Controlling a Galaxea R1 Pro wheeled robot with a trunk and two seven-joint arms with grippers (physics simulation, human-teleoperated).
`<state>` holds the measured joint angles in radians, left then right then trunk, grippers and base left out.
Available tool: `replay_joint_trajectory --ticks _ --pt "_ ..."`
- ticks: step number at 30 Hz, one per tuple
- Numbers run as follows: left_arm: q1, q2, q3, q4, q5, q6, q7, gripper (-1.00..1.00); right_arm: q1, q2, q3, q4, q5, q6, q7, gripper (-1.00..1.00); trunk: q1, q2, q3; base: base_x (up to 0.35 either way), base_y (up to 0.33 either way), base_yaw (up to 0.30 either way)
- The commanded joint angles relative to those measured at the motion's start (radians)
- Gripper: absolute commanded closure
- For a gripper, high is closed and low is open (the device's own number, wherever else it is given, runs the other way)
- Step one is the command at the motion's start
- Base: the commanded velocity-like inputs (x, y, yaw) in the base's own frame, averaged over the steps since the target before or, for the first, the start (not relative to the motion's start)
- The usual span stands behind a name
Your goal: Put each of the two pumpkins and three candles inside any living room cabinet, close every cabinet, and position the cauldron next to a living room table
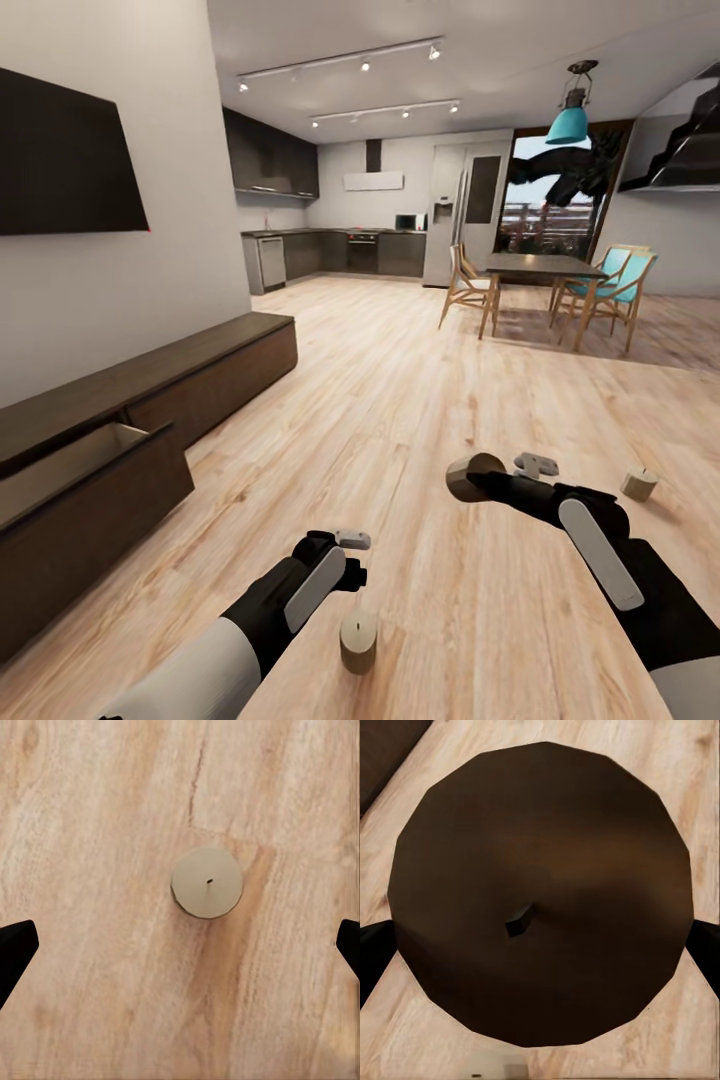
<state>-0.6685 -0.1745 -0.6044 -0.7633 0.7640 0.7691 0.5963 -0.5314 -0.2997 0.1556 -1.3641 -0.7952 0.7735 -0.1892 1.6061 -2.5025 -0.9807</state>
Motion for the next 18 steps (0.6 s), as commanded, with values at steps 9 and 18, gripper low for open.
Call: replay_joint_trajectory --ticks 9,18 --pt "-0.001 0.000 -0.002 0.000 0.010 0.000 0.010 -1.00 0.002 -0.001 0.002 -0.001 -0.009 -0.001 -0.012 1.00 0.000 0.000 0.002 0.000 0.000 -0.253" --pt "0.000 0.000 -0.001 0.035 0.013 -0.001 0.010 -1.00 0.002 -0.001 0.002 -0.001 -0.008 -0.002 -0.012 1.00 0.000 0.000 0.006 0.195 0.000 -0.253"
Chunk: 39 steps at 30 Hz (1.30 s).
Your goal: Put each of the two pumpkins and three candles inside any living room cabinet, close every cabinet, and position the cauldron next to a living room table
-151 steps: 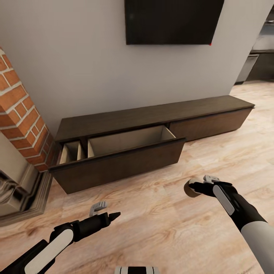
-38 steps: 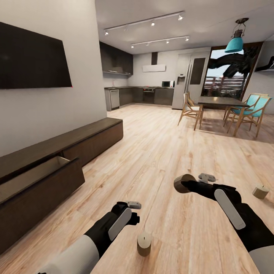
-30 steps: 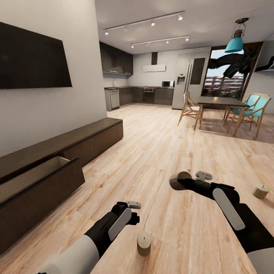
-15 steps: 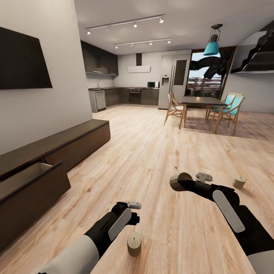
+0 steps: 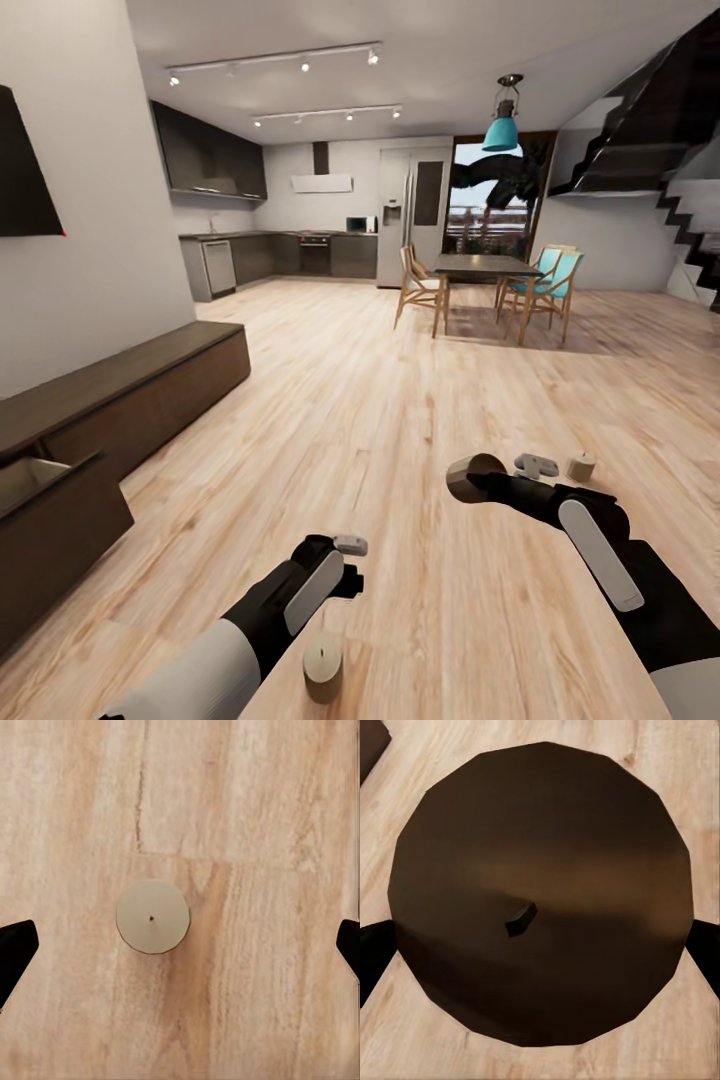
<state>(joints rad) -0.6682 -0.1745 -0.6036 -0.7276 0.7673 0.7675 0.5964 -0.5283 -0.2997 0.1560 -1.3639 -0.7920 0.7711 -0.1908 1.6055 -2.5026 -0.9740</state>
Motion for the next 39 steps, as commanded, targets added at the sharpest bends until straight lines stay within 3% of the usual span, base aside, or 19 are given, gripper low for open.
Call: replay_joint_trajectory --ticks 1,5,10,16,20,28,30,32,33,37,39 --pt "-0.001 0.000 -0.002 0.002 0.010 0.001 0.009 -1.00 -0.001 -0.001 0.002 -0.001 -0.012 0.001 -0.010 1.00 0.000 0.000 -0.001 0.316 0.000 -0.253" --pt "-0.001 0.000 -0.002 0.018 0.014 -0.003 0.006 -1.00 -0.001 -0.001 0.002 -0.002 -0.012 0.002 -0.010 1.00 0.000 0.000 0.000 0.244 0.000 -0.189" --pt "-0.001 0.000 -0.001 0.073 0.014 -0.105 0.003 -1.00 -0.001 0.000 0.002 -0.002 -0.012 0.002 -0.010 1.00 0.000 0.000 0.000 0.027 0.000 -0.019" --pt "-0.001 0.000 0.010 0.078 0.014 -0.114 0.005 -1.00 -0.001 0.000 0.002 -0.002 -0.012 0.002 -0.010 1.00 0.000 0.000 0.000 0.001 0.000 0.000" --pt "-0.001 0.000 0.009 0.081 0.015 -0.114 0.005 -1.00 0.001 -0.003 0.000 -0.008 -0.012 0.002 -0.008 1.00 0.002 -0.001 -0.016 0.000 0.000 0.000" --pt "-0.001 0.000 0.012 0.155 0.014 -0.114 0.005 -1.00 0.047 -0.001 -0.015 -0.164 -0.018 0.004 -0.009 1.00 0.006 -0.003 -0.046 0.000 0.000 0.000" --pt "-0.001 0.000 0.019 0.160 0.013 -0.114 0.005 -1.00 0.050 0.002 -0.051 -0.186 -0.020 0.005 -0.009 1.00 0.007 -0.004 -0.054 0.000 0.000 0.000" --pt "-0.001 0.000 0.038 0.166 0.013 -0.114 0.005 -1.00 0.048 0.025 -0.132 -0.199 -0.036 0.010 -0.009 1.00 0.008 -0.004 -0.062 0.000 0.000 0.000" --pt "-0.001 0.000 0.044 0.167 0.013 -0.114 0.005 -1.00 0.047 0.035 -0.151 -0.201 -0.044 0.010 -0.008 1.00 0.008 -0.004 -0.066 0.000 0.000 0.000" --pt "-0.001 0.000 0.079 0.170 0.011 -0.114 0.005 -1.00 0.043 0.117 -0.268 -0.207 -0.087 0.004 -0.005 1.00 0.010 -0.005 -0.081 0.000 0.000 0.000" --pt "-0.001 0.002 0.085 0.168 0.010 -0.114 0.006 -1.00 0.043 0.146 -0.292 -0.208 -0.094 -0.001 -0.001 1.00 0.011 -0.006 -0.089 0.000 0.000 0.000"
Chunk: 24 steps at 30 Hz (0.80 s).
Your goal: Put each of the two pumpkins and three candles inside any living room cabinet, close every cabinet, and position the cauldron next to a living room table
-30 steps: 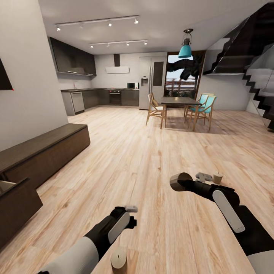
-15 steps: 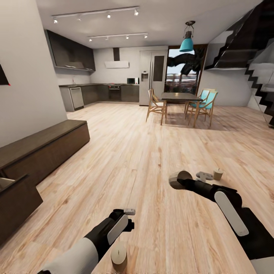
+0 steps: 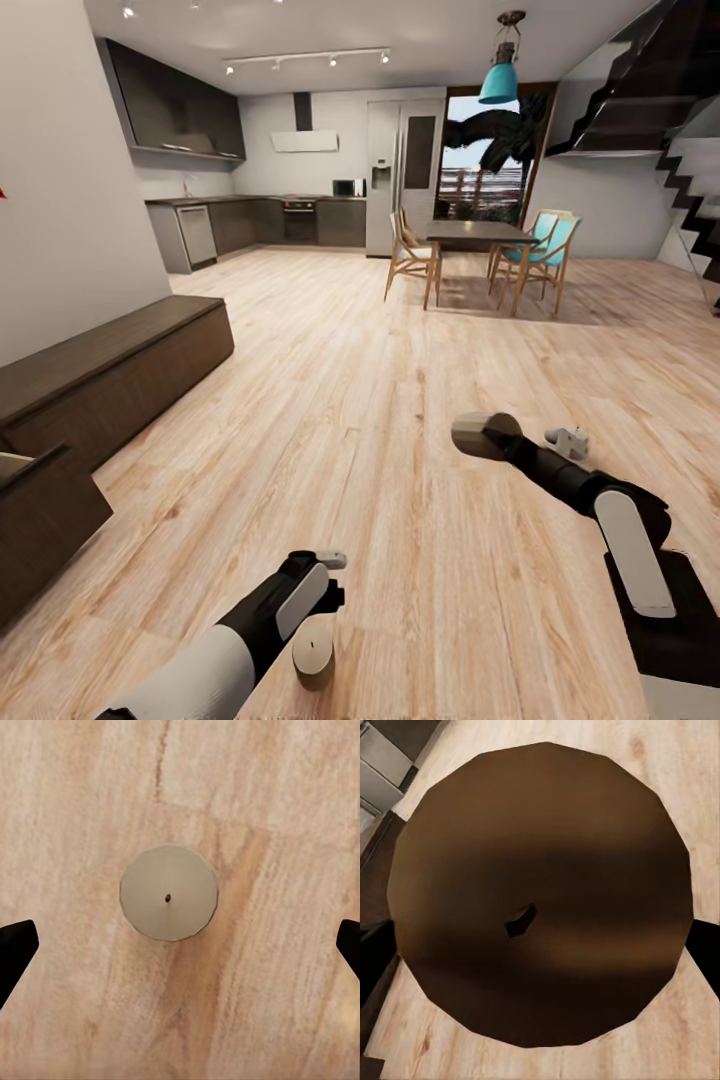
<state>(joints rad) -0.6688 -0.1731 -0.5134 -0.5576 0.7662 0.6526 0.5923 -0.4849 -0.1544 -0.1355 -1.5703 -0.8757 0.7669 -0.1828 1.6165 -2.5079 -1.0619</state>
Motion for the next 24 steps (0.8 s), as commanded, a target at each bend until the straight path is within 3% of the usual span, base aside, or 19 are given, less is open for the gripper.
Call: replay_joint_trajectory --ticks 1,3,5,6,8,10,11,13,14,16,19,24 --pt "-0.001 0.002 -0.004 -0.002 0.011 0.001 0.010 -1.00 -0.001 0.009 -0.006 -0.001 -0.012 0.001 -0.007 1.00 0.000 -0.001 -0.005 0.000 0.000 0.000" --pt "-0.014 0.003 -0.001 -0.004 0.010 0.004 0.013 -1.00 -0.001 0.033 -0.020 -0.002 -0.016 -0.006 0.029 1.00 0.001 -0.001 -0.013 0.000 0.000 0.000" --pt "-0.050 0.005 0.001 -0.001 0.013 0.014 0.015 -1.00 -0.001 0.040 -0.026 -0.002 -0.017 -0.005 0.096 1.00 0.002 -0.002 -0.020 0.000 0.000 0.000" --pt "-0.129 0.010 0.029 0.007 0.016 0.062 0.019 -1.00 0.000 0.041 -0.029 0.001 -0.008 -0.002 0.170 1.00 0.002 -0.002 -0.024 0.000 0.000 0.000" --pt "-0.170 0.011 0.064 0.010 0.017 0.121 0.021 -1.00 0.000 0.040 -0.030 0.005 -0.001 -0.001 0.184 1.00 0.003 -0.002 -0.032 0.000 0.000 0.000" --pt "-0.219 0.012 0.106 0.014 0.017 0.226 0.022 -1.00 0.002 0.039 -0.030 0.005 0.002 -0.001 0.194 1.00 0.004 -0.003 -0.040 0.000 0.000 0.000" --pt "-0.306 0.005 0.131 0.102 0.018 0.312 0.023 -1.00 0.003 0.038 -0.030 0.005 0.003 0.001 0.201 1.00 0.005 -0.003 -0.044 0.000 0.000 0.000" --pt "-0.386 -0.001 0.139 0.227 0.019 0.334 0.022 -1.00 0.004 0.038 -0.028 0.005 0.003 0.001 0.203 1.00 0.006 -0.004 -0.051 0.000 0.000 0.000" --pt "-0.462 -0.001 0.143 0.324 0.020 0.346 0.023 -1.00 0.005 0.038 -0.012 0.004 0.002 0.002 0.204 1.00 0.006 -0.004 -0.055 0.000 0.000 0.000" --pt "-0.475 -0.001 0.142 0.336 0.014 0.347 0.022 -1.00 0.005 0.037 -0.007 0.005 0.003 0.001 0.205 1.00 0.007 -0.004 -0.063 0.000 0.000 0.000" --pt "-0.483 -0.001 0.140 0.342 0.007 0.209 0.017 -1.00 0.006 0.036 -0.006 0.002 0.002 0.002 0.217 1.00 0.008 -0.005 -0.075 0.000 0.000 0.000" --pt "-0.484 -0.001 0.141 0.346 0.007 0.168 0.011 -1.00 0.009 0.036 -0.007 0.002 0.001 0.005 0.318 1.00 0.010 -0.006 -0.094 0.000 0.000 0.000"
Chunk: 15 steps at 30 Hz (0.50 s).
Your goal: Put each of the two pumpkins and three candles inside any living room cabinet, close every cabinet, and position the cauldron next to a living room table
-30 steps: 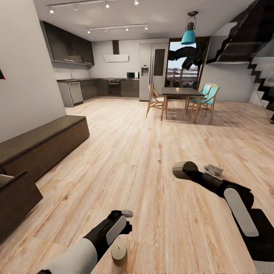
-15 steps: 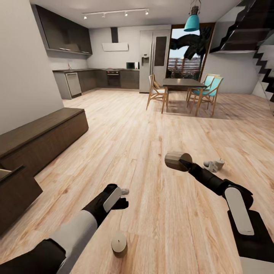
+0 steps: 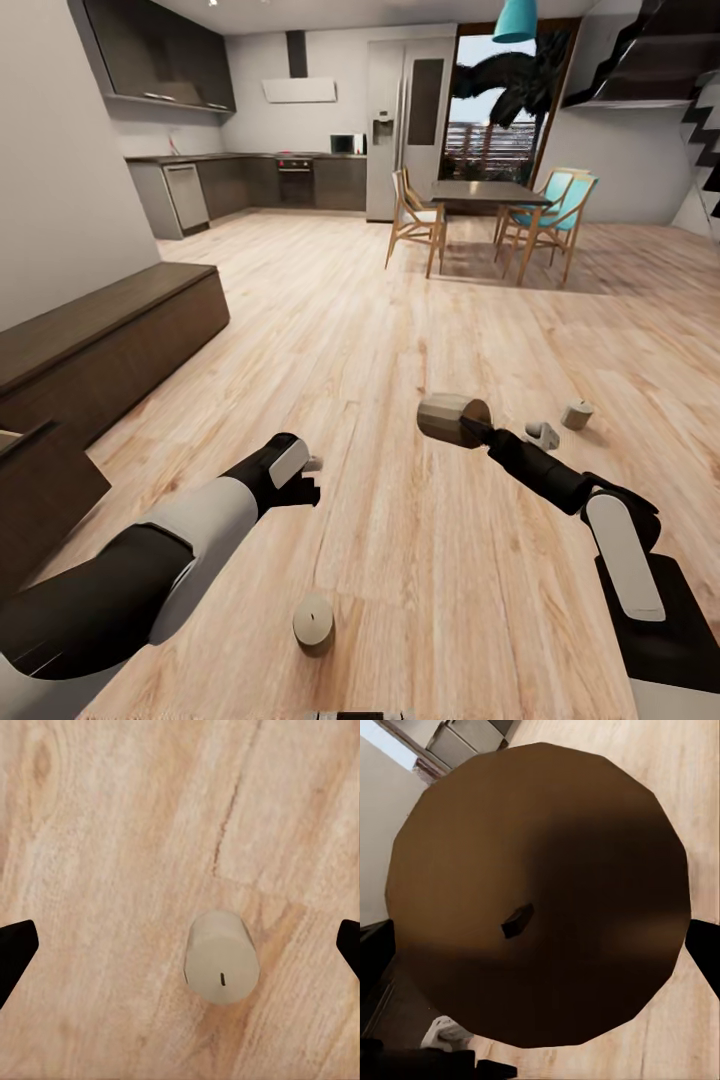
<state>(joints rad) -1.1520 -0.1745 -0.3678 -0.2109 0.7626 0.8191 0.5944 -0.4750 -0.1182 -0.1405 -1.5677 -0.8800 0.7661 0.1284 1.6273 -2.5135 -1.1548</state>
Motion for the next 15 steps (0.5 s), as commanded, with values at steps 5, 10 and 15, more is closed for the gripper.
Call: replay_joint_trajectory --ticks 5,10,15 --pt "0.000 0.000 -0.005 -0.001 0.011 -0.009 0.006 -1.00 0.001 -0.001 -0.011 0.000 0.005 0.006 0.034 1.00 0.002 -0.002 -0.020 0.000 0.000 0.000" --pt "0.000 0.000 -0.006 0.003 0.014 -0.116 0.004 -1.00 0.001 -0.001 -0.041 0.000 0.003 0.009 0.060 1.00 0.004 -0.003 -0.040 0.000 0.000 0.000" --pt "0.000 0.000 -0.007 0.022 0.015 -0.128 0.001 -1.00 0.001 -0.001 -0.043 0.000 0.003 0.009 0.063 1.00 0.006 -0.004 -0.059 0.000 0.000 -0.119"
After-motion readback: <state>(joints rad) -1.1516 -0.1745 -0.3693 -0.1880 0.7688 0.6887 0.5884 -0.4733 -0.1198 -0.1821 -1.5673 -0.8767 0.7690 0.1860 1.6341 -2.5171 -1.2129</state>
